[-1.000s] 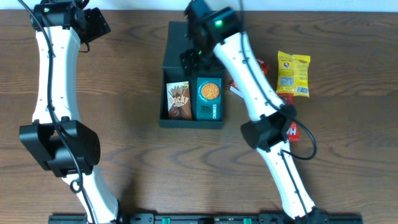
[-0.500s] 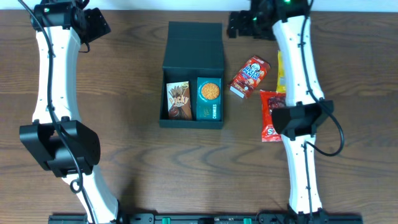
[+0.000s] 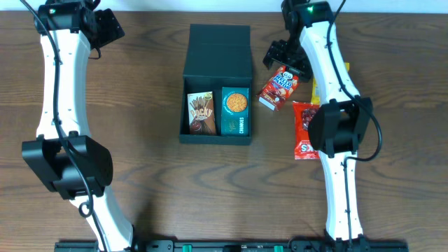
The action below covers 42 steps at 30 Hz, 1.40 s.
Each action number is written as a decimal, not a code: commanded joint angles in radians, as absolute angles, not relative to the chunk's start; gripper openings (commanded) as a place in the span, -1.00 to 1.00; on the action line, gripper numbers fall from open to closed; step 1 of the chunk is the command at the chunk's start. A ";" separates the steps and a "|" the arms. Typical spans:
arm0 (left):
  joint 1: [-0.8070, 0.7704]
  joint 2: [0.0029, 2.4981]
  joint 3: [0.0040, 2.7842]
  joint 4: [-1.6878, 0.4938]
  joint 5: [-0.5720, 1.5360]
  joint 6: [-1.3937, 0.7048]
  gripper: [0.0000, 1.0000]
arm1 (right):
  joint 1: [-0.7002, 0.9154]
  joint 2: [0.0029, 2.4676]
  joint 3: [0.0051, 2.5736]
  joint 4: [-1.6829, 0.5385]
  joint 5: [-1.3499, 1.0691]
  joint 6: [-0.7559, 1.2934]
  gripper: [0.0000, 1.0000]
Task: Pack container
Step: 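Grasp the red Hello Panda box with the right gripper, then lower the Hello Panda box into the black box, right gripper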
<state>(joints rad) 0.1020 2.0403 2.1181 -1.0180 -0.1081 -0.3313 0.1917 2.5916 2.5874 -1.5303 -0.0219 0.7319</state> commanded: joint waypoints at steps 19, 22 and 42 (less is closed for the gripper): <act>0.106 2.040 2.116 -1.020 -0.112 -0.291 0.91 | 0.224 2.571 2.310 -1.350 -0.008 0.849 0.54; 0.106 2.040 2.116 -1.020 -0.112 -0.291 0.91 | 0.224 2.569 2.317 -1.347 -0.008 0.783 0.39; 0.106 2.040 2.116 -1.016 -0.112 -0.292 0.91 | 0.366 2.523 2.722 -1.609 -0.155 0.415 0.30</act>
<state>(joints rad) 0.1020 2.0403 2.1181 -1.0142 -0.1085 -0.3092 0.3077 2.5530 2.7022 -1.5982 -0.1078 0.4904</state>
